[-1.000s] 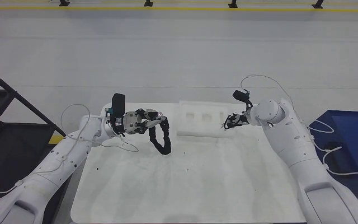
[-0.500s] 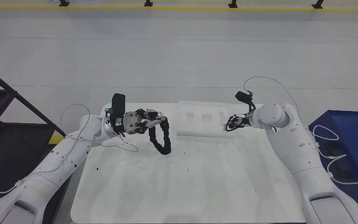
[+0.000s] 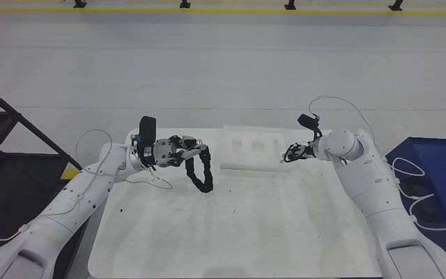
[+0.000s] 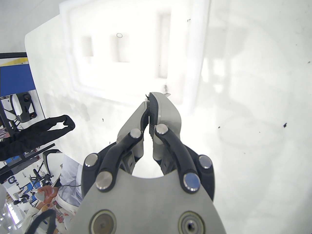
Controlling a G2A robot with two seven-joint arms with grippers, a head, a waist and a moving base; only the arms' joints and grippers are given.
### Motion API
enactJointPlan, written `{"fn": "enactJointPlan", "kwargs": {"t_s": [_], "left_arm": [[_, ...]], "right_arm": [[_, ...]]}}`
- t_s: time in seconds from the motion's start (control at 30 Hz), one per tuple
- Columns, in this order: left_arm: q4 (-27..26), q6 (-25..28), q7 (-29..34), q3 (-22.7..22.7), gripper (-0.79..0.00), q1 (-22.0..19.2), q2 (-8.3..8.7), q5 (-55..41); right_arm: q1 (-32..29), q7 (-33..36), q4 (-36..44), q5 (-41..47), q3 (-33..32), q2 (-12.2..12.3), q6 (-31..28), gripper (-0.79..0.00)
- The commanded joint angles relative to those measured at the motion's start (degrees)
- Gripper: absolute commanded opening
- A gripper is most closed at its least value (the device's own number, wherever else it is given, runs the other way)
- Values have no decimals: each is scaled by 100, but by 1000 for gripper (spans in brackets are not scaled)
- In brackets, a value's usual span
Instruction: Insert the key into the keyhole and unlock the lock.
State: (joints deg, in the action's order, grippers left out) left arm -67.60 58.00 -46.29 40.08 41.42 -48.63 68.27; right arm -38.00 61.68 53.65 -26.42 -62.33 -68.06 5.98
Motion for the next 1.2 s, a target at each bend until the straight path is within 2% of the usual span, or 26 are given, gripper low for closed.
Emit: {"fn": "enactJointPlan", "kwargs": {"t_s": [0.0, 0.63, 1.1, 1.13, 1.17], "left_arm": [[0, 0, 0, 0, -785, 0, 0, 0], [0, 0, 0, 0, -785, 0, 0, 0], [0, 0, 0, 0, -785, 0, 0, 0], [0, 0, 0, 0, -785, 0, 0, 0], [0, 0, 0, 0, -785, 0, 0, 0]], "right_arm": [[15, -6, -45, 12, 11, -4, -10, -785], [295, -111, -649, 136, 224, -103, -111, -785], [547, -95, -1167, 175, 610, -290, -94, -785], [559, -82, -1180, 171, 620, -294, -95, -779], [570, -49, -1181, 156, 633, -296, -106, -730]]}}
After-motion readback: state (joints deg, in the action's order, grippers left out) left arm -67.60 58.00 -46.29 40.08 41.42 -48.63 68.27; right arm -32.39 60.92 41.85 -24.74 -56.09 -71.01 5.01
